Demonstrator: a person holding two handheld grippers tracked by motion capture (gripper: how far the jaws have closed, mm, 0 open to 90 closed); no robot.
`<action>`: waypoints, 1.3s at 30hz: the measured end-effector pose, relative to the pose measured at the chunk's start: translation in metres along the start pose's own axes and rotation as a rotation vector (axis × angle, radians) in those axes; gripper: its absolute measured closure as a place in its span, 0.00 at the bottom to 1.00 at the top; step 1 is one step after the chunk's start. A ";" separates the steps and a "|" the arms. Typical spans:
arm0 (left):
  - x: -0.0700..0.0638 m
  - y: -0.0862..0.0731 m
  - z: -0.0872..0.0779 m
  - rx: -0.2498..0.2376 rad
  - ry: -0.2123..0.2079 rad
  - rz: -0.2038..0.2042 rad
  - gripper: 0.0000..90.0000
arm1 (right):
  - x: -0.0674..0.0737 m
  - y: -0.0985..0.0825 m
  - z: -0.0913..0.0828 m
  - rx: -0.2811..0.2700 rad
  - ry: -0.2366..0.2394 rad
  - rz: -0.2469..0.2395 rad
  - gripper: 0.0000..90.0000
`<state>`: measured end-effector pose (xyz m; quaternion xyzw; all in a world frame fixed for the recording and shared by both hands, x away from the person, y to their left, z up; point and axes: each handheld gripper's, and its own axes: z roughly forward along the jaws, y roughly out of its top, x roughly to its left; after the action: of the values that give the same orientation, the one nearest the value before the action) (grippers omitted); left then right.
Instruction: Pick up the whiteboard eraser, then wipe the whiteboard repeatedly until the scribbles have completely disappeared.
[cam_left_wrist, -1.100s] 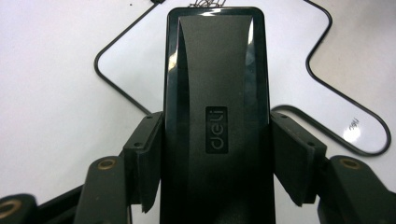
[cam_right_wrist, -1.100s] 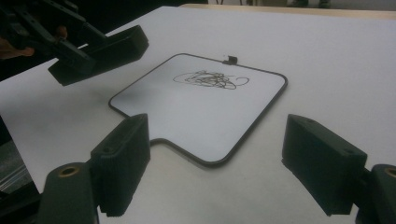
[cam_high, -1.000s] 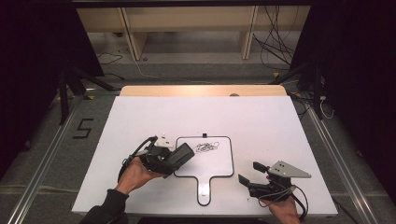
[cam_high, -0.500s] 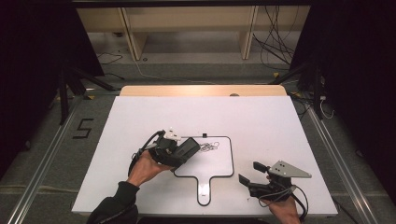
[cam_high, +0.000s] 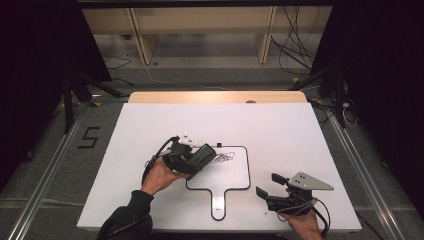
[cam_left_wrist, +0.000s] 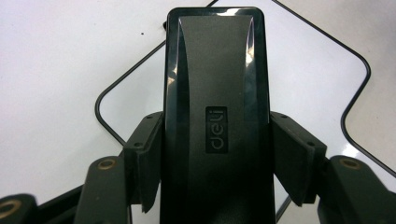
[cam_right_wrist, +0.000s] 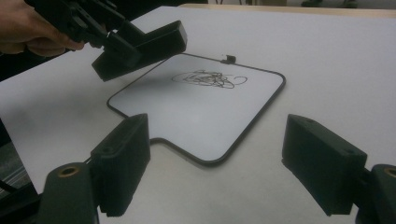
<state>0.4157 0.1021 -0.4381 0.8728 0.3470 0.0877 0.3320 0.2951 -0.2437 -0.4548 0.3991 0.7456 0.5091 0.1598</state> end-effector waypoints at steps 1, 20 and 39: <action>0.000 0.001 0.001 0.003 -0.002 -0.001 0.45 | 0.000 0.000 0.000 0.001 -0.001 0.001 0.27; -0.003 0.017 0.028 0.054 0.005 0.040 0.45 | -0.002 -0.001 -0.001 0.002 -0.003 0.009 0.27; -0.003 0.022 0.045 0.093 0.004 0.049 0.45 | -0.003 -0.001 -0.001 0.004 0.001 0.007 0.27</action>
<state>0.4429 0.0648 -0.4586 0.8953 0.3297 0.0812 0.2882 0.2963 -0.2464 -0.4558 0.4018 0.7453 0.5085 0.1567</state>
